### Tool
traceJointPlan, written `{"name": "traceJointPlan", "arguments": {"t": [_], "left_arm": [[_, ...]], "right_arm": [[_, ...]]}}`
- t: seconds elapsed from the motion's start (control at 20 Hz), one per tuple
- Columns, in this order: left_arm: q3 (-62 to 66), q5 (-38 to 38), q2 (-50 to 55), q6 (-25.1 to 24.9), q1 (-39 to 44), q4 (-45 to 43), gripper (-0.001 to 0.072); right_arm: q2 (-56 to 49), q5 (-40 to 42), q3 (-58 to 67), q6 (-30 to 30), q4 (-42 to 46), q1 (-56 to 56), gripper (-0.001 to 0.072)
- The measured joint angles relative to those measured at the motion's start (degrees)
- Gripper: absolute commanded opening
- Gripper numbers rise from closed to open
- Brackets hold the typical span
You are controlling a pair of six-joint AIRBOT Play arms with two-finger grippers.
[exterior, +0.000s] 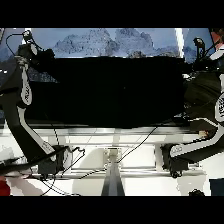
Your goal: Fold the clothes and pants, and hang the long-sleeved shirts on hangers.
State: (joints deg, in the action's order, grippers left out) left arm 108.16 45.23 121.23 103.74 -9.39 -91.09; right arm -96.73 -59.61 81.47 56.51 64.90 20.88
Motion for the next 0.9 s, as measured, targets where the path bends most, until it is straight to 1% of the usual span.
{"name": "traceJointPlan", "arguments": {"t": [0.05,0.1,0.15,0.25,0.35,0.4,0.45,0.5,0.55,0.6,0.65,0.75,0.9], "left_arm": [[0.2,0.0,0.4,0.6,0.0,-0.2,0.059],[0.3,0.1,0.7,1.0,0.0,-0.4,0.051],[0.4,0.2,0.9,1.4,0.0,-0.8,0.0457],[0.5,0.2,1.1,2.1,0.0,-0.9,0.0453],[0.7,0.3,1.2,2.4,0.0,-0.9,0.0358],[0.9,0.4,1.1,2.6,0.0,-0.9,0.0329],[1.3,0.5,1.0,2.6,0.0,-0.8,0.0259],[1.8,0.7,1.0,2.7,0.0,-0.7,0.0219],[2.4,0.9,1.0,2.8,0.0,-0.5,0.0259],[2.9,1.0,1.0,2.8,0.0,-0.3,0.0573],[3.4,1.1,0.9,2.8,0.2,0.0,0.0716],[4.0,0.0,0.8,2.8,0.8,0.3,0.072],[4.4,-0.7,0.7,-0.3,2.3,0.0,0.0708]], "right_arm": [[0.0,0.2,0.0,0.0,0.0,0.0,0.0018],[0.0,0.2,0.0,0.0,0.0,0.0,0.0018],[0.0,0.2,0.0,0.0,0.0,0.0,0.0018],[0.0,0.3,0.0,0.0,0.0,0.0,0.0018],[0.0,0.5,0.0,0.0,0.0,0.0,0.0018],[0.0,0.6,0.0,0.0,0.0,0.0,0.0018],[0.0,0.6,0.0,0.0,0.0,0.0,0.0018],[0.0,0.7,0.0,0.0,0.0,0.0,0.0018],[0.0,0.7,0.0,0.0,0.1,0.0,0.0018],[0.0,0.7,0.0,0.0,0.0,0.0,0.0018],[0.0,0.7,0.0,0.0,0.0,0.0,0.0018],[0.0,0.9,0.0,0.0,0.0,0.0,0.0018],[-0.1,1.7,0.0,0.0,0.0,0.0,0.0018]]}}
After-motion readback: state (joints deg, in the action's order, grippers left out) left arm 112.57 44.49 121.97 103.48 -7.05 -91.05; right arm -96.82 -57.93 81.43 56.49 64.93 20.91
